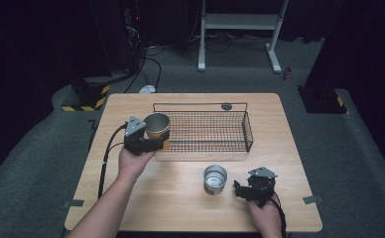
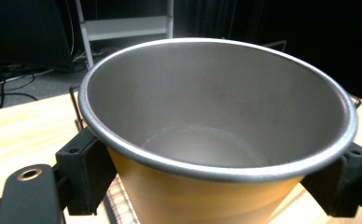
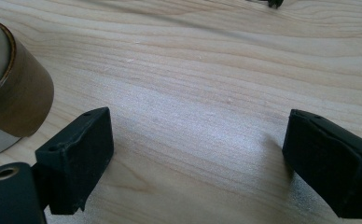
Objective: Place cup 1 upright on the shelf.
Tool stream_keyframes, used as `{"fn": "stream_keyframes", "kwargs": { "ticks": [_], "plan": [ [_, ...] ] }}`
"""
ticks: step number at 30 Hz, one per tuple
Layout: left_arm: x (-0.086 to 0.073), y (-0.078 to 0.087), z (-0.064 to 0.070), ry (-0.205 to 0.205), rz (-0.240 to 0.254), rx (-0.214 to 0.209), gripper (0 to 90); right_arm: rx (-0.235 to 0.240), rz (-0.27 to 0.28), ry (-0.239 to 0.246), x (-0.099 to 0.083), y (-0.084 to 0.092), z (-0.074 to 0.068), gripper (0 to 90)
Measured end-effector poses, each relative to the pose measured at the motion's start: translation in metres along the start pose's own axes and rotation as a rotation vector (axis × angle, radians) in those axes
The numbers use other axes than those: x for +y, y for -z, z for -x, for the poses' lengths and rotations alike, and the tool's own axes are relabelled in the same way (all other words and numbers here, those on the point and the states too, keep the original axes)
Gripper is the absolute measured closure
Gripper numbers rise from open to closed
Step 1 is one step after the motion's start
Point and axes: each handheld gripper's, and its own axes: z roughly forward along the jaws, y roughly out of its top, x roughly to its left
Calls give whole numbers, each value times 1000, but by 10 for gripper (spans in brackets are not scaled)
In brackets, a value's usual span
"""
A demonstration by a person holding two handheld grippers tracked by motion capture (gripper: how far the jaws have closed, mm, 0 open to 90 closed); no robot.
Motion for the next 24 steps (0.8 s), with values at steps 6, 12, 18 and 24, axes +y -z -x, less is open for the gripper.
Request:
{"fn": "stream_keyframes", "kwargs": {
  "ticks": [6, 12, 18, 24],
  "plan": [
    [7, -13, 2, -10, -5, 2, 154, 0, -2, 0, 0, 0, 0, 87],
    [14, -24, 4, -16, 2, 6, 154, 1, -2, 2, 0, 0, 0, 87],
    [17, -35, 2, -10, -10, 11, 155, 1, -2, 2, 0, 0, 0, 87],
    [20, -43, 0, 7, -13, 15, 154, 0, -1, 2, 0, 0, 0, 87]
  ]
}}
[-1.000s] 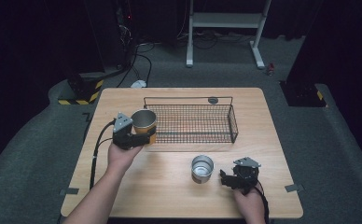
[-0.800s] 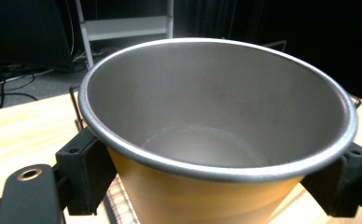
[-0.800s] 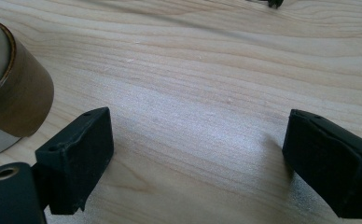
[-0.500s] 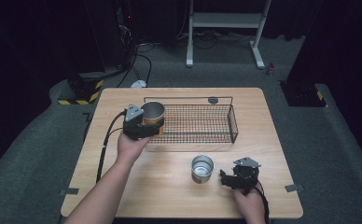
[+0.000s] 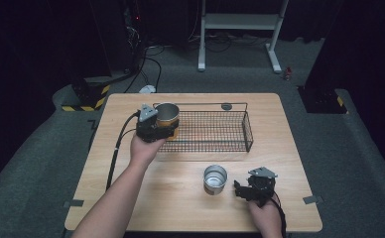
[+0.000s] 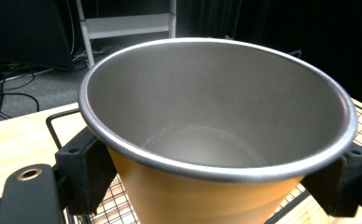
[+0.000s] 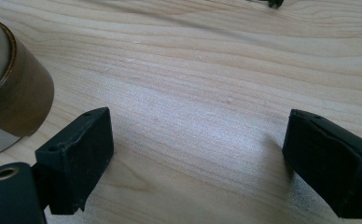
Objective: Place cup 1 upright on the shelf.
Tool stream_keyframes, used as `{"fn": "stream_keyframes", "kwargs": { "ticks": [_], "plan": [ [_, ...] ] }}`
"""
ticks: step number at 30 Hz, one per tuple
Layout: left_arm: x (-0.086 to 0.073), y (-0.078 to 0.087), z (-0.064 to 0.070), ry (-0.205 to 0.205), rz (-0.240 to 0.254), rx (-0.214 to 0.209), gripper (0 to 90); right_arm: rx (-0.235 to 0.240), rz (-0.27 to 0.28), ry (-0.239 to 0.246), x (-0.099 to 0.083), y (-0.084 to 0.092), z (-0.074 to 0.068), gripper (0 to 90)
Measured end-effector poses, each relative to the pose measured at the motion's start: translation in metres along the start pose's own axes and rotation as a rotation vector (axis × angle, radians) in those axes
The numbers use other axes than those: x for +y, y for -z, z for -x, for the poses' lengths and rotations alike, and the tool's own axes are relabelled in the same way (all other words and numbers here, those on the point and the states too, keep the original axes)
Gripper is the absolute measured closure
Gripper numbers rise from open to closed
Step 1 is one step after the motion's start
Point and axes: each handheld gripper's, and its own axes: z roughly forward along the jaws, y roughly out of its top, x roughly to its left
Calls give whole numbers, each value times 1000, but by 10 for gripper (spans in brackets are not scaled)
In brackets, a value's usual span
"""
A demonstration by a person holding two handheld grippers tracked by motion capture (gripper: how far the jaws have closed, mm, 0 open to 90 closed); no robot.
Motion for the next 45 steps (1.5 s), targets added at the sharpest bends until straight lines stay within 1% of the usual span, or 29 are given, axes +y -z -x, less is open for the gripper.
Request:
{"fn": "stream_keyframes", "kwargs": {
  "ticks": [1, 2, 3, 9, 11, 13, 14, 17, 23, 25, 27, 28, 31, 32, 34, 36, 37, 38, 39, 40, 43, 45],
  "plan": [
    [0, -2, -2, 15, 7, 1, 155, 0, 0, 0, 0, 0, 0, 87],
    [0, -2, -2, 15, 7, 1, 155, 0, 0, 0, 0, 0, 0, 87],
    [0, -5, -5, 35, 7, 3, 155, 0, 0, 0, 0, 0, 0, 87],
    [-4, -14, -11, 57, -10, 25, 154, 0, 0, 0, 0, 0, 0, 87],
    [-5, -15, -12, 55, -13, 30, 154, 0, 0, 0, 0, 0, 0, 87],
    [-6, -20, -13, 68, -25, 38, 154, 0, 0, 0, 0, 0, 0, 87],
    [-6, -20, -13, 68, -25, 38, 154, 0, 0, 0, 0, 0, 0, 87],
    [-5, -25, -13, 63, -54, 44, 155, 0, 0, 0, 0, 0, 0, 87],
    [2, -30, -9, 39, -62, 48, 154, 0, 0, 0, 0, 0, 0, 87],
    [3, -34, -5, 39, -77, 45, 154, 0, 0, 0, 0, 0, 0, 87],
    [2, -35, -4, 42, -83, 46, 154, 1, 0, 0, 0, 0, 0, 87],
    [1, -37, -4, 37, -91, 49, 154, 1, 0, 0, 0, 0, 0, 87],
    [-4, -45, -3, 50, -140, 57, 154, 2, 1, 5, 0, 0, 0, 87],
    [-4, -45, -3, 50, -140, 57, 154, 2, 1, 5, 0, 0, 0, 87],
    [-8, -50, -3, 49, -168, 69, 154, 4, 2, 7, 0, 0, 0, 87],
    [-9, -51, -3, 51, -174, 72, 153, 4, 3, 7, 0, 0, 0, 87],
    [-10, -53, -3, 44, -188, 83, 154, 4, 2, 6, 0, 0, 0, 87],
    [-10, -53, -3, 44, -188, 83, 154, 4, 2, 6, 0, 0, 0, 87],
    [-12, -56, -3, 45, -200, 91, 154, 4, 3, 7, 0, 0, 0, 87],
    [-12, -56, -3, 45, -200, 91, 154, 4, 3, 7, 0, 0, 0, 87],
    [-14, -58, -3, 54, -219, 96, 154, 5, 2, 6, 0, 0, 0, 87],
    [-16, -60, -3, 52, -241, 100, 153, 5, 1, 7, 0, 0, 0, 87]
  ]
}}
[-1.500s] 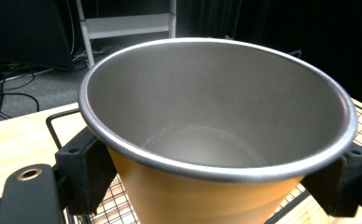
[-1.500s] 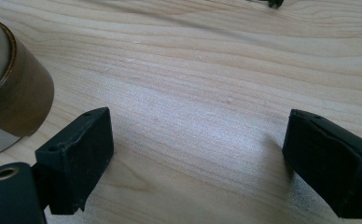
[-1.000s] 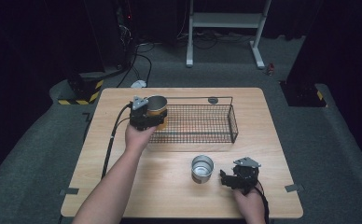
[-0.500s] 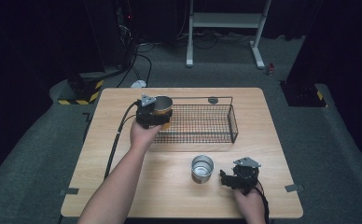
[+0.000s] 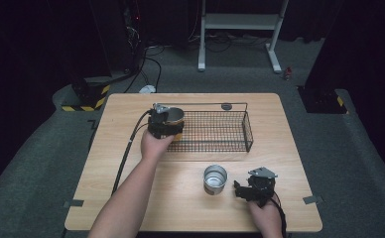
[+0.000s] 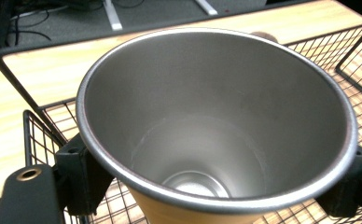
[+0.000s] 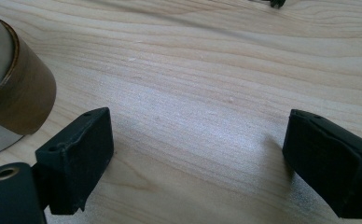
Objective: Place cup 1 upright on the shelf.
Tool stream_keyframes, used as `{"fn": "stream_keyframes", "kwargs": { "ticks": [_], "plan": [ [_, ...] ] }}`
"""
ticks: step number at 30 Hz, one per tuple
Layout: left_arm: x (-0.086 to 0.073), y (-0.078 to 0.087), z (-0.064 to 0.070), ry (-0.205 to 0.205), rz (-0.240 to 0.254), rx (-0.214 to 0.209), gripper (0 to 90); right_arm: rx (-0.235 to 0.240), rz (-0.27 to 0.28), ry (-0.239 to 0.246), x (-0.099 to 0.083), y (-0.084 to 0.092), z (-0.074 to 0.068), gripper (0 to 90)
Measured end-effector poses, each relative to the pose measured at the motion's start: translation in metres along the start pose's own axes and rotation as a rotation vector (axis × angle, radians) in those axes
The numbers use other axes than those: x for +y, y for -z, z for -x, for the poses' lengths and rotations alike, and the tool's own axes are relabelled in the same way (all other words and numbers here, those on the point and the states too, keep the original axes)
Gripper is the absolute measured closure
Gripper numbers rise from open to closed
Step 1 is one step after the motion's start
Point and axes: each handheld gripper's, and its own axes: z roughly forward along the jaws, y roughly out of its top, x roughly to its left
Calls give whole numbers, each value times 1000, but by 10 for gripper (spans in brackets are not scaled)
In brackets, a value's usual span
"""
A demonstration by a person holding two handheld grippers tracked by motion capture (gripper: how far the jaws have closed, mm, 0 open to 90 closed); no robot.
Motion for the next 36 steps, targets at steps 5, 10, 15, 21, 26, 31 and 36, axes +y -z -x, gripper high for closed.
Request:
{"fn": "stream_keyframes", "kwargs": {
  "ticks": [5, 10, 15, 21, 26, 31, 36],
  "plan": [
    [-1, -3, -1, -5, -27, 5, 153, 0, 0, 0, 0, 0, 0, 87],
    [-4, -6, -1, -16, -51, 20, 153, 0, 0, 0, 0, 0, 0, 87],
    [-4, -7, 1, -18, -60, 23, 153, 0, 2, 0, 0, 0, 0, 87],
    [-5, -9, 2, -34, -69, 35, 153, 0, 2, 0, 0, 0, 0, 87],
    [-5, -8, 2, -38, -68, 45, 153, 0, 2, 0, 0, 0, 0, 87],
    [-5, -9, 3, -35, -71, 41, 153, 0, 2, 0, 0, 0, 0, 87],
    [-6, -10, 5, -44, -72, 36, 153, 0, 2, 0, 0, 0, 0, 87]
  ]
}}
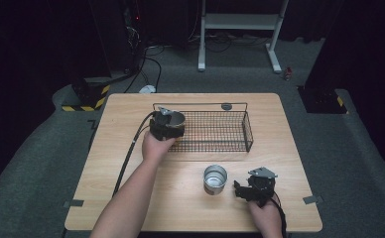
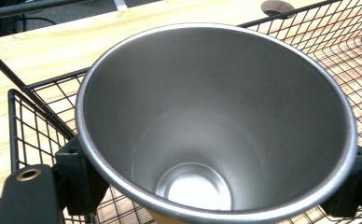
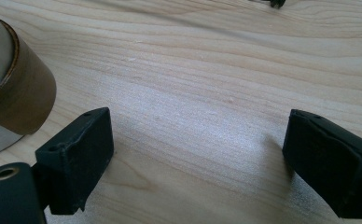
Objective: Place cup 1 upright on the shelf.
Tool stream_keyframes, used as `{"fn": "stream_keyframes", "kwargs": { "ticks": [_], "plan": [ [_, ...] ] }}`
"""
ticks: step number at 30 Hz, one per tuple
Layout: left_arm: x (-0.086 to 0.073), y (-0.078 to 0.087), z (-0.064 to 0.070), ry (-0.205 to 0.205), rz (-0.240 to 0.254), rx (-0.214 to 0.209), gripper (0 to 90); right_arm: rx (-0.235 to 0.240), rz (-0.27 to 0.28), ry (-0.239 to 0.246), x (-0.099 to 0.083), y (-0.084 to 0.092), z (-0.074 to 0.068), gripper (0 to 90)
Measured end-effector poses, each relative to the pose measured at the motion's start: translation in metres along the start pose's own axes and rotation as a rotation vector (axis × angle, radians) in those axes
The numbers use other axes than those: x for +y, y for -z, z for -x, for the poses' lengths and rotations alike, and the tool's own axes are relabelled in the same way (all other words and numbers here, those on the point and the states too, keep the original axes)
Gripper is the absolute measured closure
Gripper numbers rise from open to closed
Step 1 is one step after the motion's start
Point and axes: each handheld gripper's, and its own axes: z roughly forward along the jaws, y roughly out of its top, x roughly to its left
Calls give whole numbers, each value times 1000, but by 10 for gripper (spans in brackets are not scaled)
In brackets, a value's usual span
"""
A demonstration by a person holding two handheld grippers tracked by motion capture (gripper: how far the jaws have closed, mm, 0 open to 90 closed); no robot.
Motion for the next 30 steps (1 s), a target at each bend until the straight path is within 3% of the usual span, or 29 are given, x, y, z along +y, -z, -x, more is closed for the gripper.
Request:
{"fn": "stream_keyframes", "kwargs": {
  "ticks": [30],
  "plan": [
    [-5, 0, 0, -30, -37, 3, 151, 0, 0, 0, 0, 0, 0, 87]
  ]
}}
